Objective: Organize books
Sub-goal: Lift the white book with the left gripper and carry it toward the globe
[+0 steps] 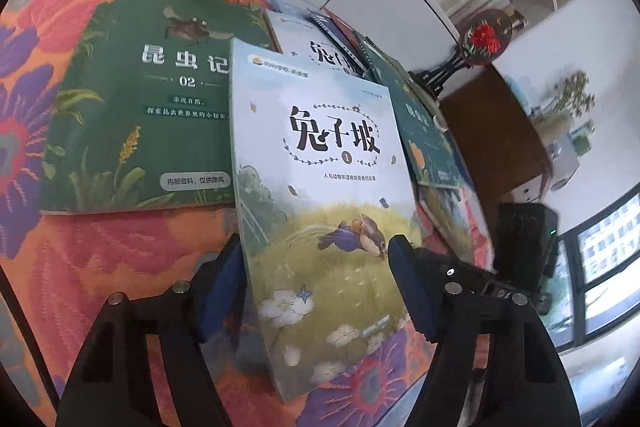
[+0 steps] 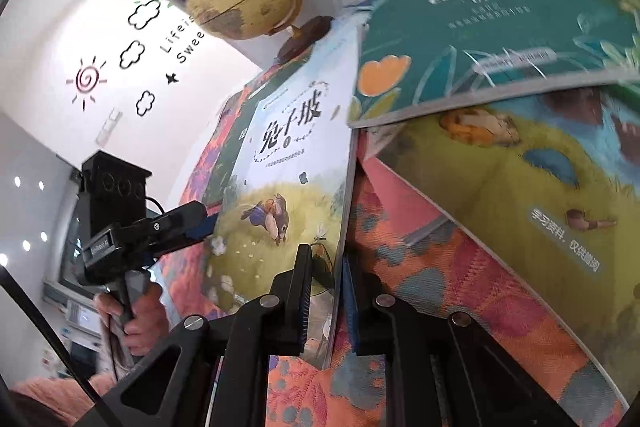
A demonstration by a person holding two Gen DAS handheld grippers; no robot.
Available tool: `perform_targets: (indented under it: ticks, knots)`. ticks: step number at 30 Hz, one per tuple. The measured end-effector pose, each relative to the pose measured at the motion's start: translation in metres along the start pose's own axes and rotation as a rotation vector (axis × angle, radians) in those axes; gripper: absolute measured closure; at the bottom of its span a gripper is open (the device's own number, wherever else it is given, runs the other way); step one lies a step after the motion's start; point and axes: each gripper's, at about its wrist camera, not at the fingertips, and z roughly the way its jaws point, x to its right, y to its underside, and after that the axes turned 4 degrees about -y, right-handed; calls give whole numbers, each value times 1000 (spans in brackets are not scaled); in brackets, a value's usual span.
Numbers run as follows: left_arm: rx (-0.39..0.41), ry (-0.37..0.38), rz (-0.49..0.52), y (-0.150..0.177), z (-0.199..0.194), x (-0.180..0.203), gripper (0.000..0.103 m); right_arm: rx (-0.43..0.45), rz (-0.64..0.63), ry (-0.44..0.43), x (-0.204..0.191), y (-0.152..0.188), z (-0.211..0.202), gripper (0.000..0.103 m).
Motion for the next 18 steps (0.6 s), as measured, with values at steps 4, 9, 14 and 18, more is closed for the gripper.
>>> perform_targets:
  ticks: [4, 9, 14, 18]
  knots:
    - [66, -133, 153, 5, -10, 27, 34, 19, -98, 26, -20, 1, 3, 90]
    - [99, -233, 238, 5, -17, 36, 27, 38, -211, 46, -46, 7, 7, 90]
    - [77, -248, 211, 5, -16, 26, 27, 48, -307, 105, -65, 11, 15, 90]
    - [120, -256, 258, 7, -28, 36, 27, 64, -335, 110, -72, 12, 16, 90]
